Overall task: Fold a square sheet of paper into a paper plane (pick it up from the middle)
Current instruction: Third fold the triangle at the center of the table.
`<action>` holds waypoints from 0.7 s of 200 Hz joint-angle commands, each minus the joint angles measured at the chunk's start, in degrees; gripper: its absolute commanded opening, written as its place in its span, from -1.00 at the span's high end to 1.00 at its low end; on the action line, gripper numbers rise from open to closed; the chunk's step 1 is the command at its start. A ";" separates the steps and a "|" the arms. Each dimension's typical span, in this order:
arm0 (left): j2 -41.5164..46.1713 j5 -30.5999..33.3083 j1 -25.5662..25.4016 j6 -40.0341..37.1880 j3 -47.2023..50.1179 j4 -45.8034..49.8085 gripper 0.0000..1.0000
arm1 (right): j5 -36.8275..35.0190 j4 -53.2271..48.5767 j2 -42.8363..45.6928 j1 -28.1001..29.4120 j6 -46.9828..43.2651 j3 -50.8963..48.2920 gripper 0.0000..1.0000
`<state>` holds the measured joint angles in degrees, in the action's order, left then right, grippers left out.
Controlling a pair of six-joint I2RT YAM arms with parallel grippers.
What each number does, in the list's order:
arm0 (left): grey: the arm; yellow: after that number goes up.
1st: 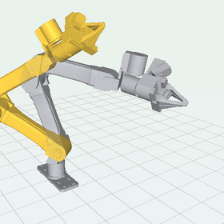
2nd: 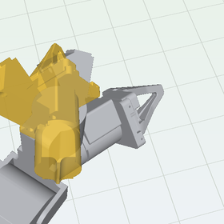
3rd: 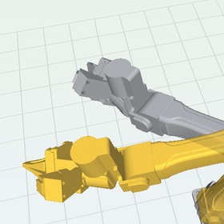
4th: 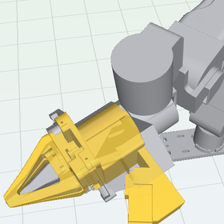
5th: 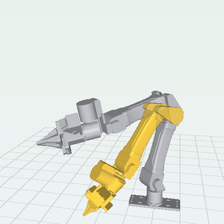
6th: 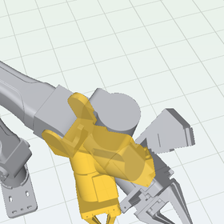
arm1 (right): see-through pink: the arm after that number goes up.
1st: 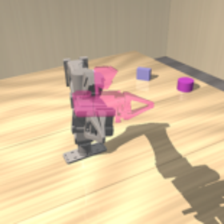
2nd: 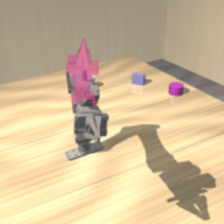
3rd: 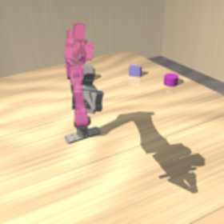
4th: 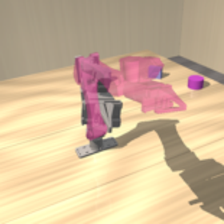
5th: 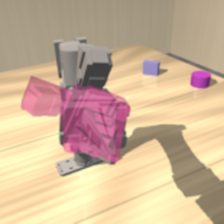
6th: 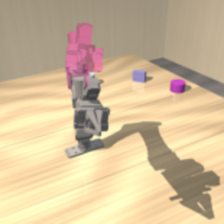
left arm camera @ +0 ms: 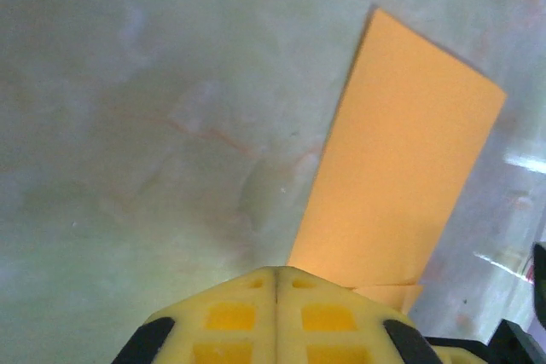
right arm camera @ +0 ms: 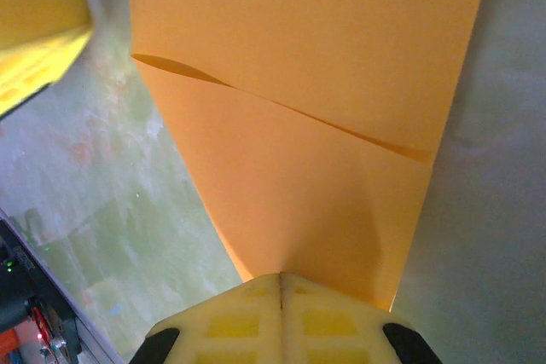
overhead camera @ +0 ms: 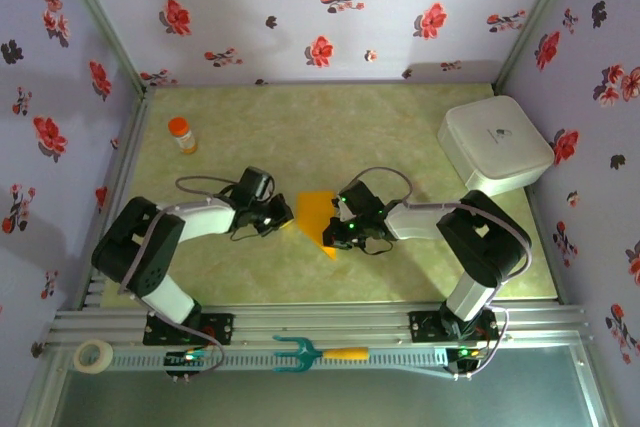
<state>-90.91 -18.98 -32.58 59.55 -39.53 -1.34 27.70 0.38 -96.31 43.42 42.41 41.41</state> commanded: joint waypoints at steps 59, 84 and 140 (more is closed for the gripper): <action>-2.52 -4.04 -5.64 -0.80 -1.22 -7.34 1.00 | -3.96 -7.24 -1.73 -1.85 -2.00 -1.83 0.94; -5.70 -5.01 -6.01 -0.40 -1.70 -9.00 1.00 | -3.82 -7.24 -1.69 -1.90 -2.07 -1.79 0.93; -8.27 -1.12 -6.12 -3.36 -2.72 0.16 1.00 | -0.85 -7.35 2.22 -1.94 -1.87 1.43 0.89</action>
<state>-97.80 -22.55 -38.37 58.22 -41.76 -6.98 28.38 -1.26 -95.98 42.33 41.56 41.87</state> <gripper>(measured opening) 0.060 0.063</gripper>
